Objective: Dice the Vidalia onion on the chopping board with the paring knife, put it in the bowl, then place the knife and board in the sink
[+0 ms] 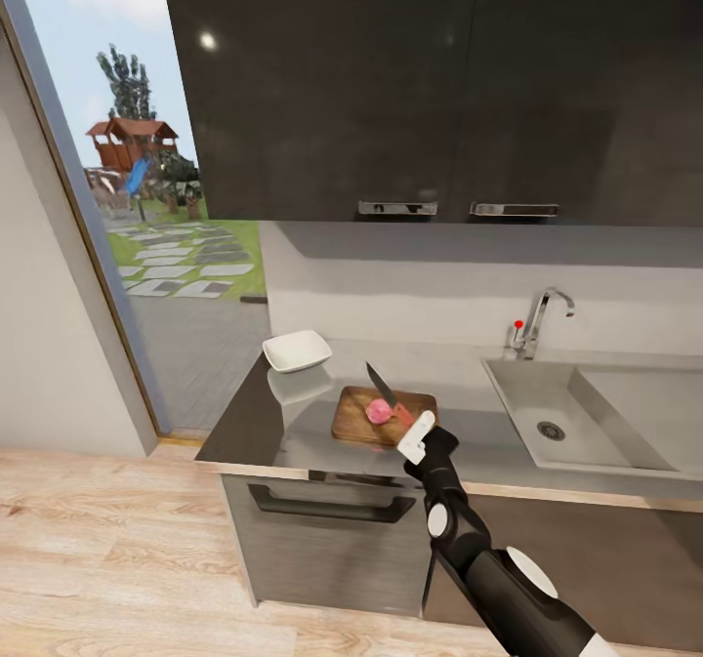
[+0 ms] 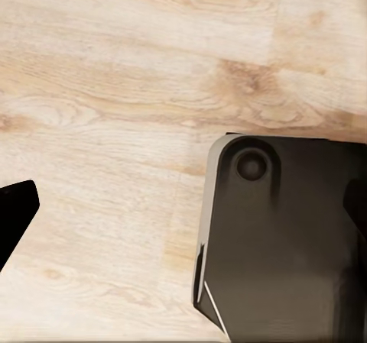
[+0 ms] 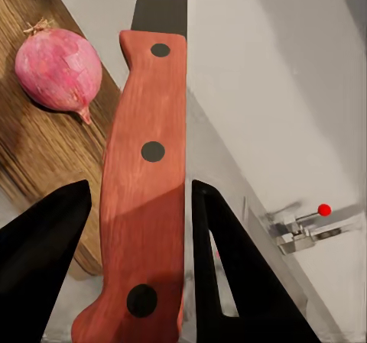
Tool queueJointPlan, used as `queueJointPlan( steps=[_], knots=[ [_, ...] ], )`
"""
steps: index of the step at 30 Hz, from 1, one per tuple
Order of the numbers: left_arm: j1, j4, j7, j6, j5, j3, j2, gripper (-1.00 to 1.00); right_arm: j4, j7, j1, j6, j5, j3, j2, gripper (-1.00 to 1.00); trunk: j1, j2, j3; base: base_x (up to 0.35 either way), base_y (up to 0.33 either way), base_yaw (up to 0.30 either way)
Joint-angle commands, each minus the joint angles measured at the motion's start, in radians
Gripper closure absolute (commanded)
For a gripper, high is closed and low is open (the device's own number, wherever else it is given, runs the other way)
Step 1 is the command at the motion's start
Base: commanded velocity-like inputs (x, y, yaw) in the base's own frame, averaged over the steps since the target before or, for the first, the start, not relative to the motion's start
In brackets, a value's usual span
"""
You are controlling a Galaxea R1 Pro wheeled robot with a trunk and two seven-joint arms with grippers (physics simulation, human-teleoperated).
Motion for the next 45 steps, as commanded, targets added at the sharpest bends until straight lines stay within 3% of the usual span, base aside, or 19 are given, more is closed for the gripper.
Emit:
queueJointPlan(
  steps=[1, 5, 11, 16, 22, 34, 45],
  knots=[
    [0.001, 0.0, 0.001, -0.002, 0.009, -0.003, 0.0, -1.0, -0.003, -0.001, -0.001, 0.04, 0.006, 0.003, -0.001, 1.0, 0.001, -0.002, -0.002, 0.0, 0.0, 0.0],
    [0.001, 0.002, -0.001, -0.002, 0.009, -0.003, 0.001, -1.0, -0.023, 0.005, -0.001, 0.125, 0.026, 0.002, 0.002, 1.0, 0.001, -0.002, -0.002, 0.0, 0.0, 0.0],
    [0.0, 0.003, -0.002, -0.002, 0.01, -0.003, 0.002, -1.0, -0.028, 0.059, -0.001, 0.137, 0.174, 0.002, 0.041, 1.0, 0.001, -0.002, -0.002, 0.0, 0.0, 0.0],
    [0.001, 0.007, -0.002, -0.002, 0.01, -0.003, 0.002, -1.0, -0.029, 0.147, -0.001, 0.138, 0.241, 0.002, 0.056, 1.0, 0.001, -0.002, -0.002, 0.0, 0.0, 0.0],
    [0.001, 0.009, -0.003, -0.002, 0.01, -0.003, 0.002, -1.0, -0.015, 0.172, -0.001, 0.138, 0.26, 0.002, 0.059, 1.0, 0.001, -0.002, -0.002, 0.0, 0.0, 0.0],
    [0.001, 0.013, -0.003, -0.003, 0.009, -0.003, 0.002, -1.0, -0.008, 0.174, -0.001, 0.138, 0.26, -0.007, 0.054, 1.0, 0.001, -0.002, -0.002, 0.0, 0.0, 0.0],
    [0.001, 0.015, -0.003, -0.002, 0.009, -0.003, 0.001, -1.0, -0.007, 0.178, -0.001, 0.13, 0.255, -0.092, 0.057, 1.0, 0.001, -0.002, -0.002, 0.05, 0.0, 0.0]
  ],
)
